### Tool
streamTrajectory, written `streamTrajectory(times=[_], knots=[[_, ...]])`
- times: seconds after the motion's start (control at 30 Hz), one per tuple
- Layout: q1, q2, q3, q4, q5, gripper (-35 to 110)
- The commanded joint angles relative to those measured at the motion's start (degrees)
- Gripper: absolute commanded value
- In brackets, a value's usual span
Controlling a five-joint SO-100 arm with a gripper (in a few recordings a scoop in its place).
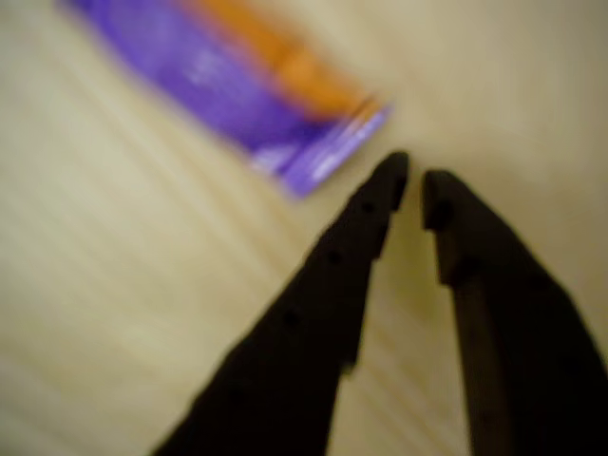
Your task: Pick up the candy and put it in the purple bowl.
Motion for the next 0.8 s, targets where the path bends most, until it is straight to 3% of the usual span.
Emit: streamTrajectory(times=[0.0, 0.13, 0.23, 0.37, 0.77], knots=[[-4.1, 18.8, 6.9, -0.3, 1.2, 0], [-4.8, 25.0, 12.4, -8.8, -1.8, 0], [-2.3, 22.4, 5.0, -13.8, -4.5, 0], [-0.2, 14.1, -8.8, -13.5, -6.2, 0], [-5.4, -12.5, -32.4, -7.5, 1.3, -1]])
